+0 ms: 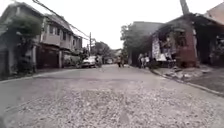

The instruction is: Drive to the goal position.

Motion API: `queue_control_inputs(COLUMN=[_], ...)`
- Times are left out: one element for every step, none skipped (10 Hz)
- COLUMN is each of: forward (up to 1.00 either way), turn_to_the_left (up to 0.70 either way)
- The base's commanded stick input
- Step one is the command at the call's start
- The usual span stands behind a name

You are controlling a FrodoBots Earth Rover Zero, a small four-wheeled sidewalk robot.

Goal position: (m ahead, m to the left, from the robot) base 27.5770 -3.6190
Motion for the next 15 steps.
queue_control_inputs(forward=[1.00, 1.00, 1.00, 1.00, 1.00, 1.00, 1.00, 1.00, 1.00, 1.00, 1.00, 1.00, 1.00, 1.00, 1.00], turn_to_the_left=[0.00, 0.00, 0.00, 0.26, 0.09, 0.00, 0.00, 0.00, 0.00, 0.00, 0.00, 0.00, 0.00, 0.00, 0.00])
